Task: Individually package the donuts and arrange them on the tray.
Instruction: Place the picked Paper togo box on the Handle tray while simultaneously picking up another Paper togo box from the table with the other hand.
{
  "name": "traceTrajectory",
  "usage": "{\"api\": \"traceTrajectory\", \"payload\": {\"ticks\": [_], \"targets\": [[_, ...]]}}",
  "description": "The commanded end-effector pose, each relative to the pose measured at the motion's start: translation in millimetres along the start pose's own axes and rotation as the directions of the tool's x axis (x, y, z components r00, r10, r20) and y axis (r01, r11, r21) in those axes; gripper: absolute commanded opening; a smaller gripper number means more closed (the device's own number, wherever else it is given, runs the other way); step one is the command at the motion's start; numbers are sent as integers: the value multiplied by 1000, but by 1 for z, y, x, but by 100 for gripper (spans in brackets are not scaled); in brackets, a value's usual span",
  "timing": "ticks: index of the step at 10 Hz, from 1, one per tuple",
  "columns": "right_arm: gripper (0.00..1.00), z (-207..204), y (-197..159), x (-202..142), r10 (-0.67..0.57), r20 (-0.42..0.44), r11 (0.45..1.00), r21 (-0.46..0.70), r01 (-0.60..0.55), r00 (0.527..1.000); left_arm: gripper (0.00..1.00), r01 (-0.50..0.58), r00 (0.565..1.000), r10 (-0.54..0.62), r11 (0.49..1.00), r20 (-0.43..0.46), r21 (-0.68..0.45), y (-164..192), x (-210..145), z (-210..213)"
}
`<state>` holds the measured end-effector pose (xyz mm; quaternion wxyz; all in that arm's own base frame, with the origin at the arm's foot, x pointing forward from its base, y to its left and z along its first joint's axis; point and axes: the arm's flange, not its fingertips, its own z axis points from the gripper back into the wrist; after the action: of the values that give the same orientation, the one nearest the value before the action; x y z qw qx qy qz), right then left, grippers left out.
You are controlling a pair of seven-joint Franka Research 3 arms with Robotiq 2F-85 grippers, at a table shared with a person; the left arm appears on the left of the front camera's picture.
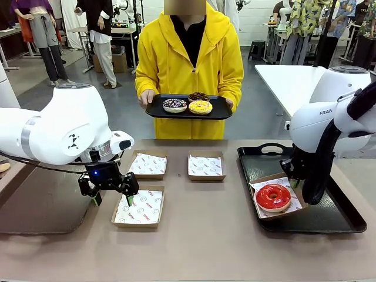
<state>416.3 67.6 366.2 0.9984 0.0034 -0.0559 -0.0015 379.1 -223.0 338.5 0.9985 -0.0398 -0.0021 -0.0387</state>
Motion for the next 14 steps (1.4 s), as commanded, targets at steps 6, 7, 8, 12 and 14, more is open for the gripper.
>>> {"api": "traceTrajectory", "payload": {"ticks": [6,7,8,12,14], "targets": [[1,-6,-6,2,4,0,999,33,-4,1000,100,-18,996,14,999,84,42,-1,11,-17],[1,-6,-6,1,4,0,999,34,-4,1000,100,-19,994,13,998,110,58,-1,11,-18],[1,-6,-6,1,4,0,999,37,-4,1000,100,-1,993,-5,999,115,53,-3,11,-19],[65,-6,-7,0,10,-4,999,51,-9,1000,0,-9,994,2,998,114,55,-3,12,-19],[100,-6,-6,0,8,-5,999,53,-8,1000,0,-9,994,3,998,113,56,-3,12,-18]]}}
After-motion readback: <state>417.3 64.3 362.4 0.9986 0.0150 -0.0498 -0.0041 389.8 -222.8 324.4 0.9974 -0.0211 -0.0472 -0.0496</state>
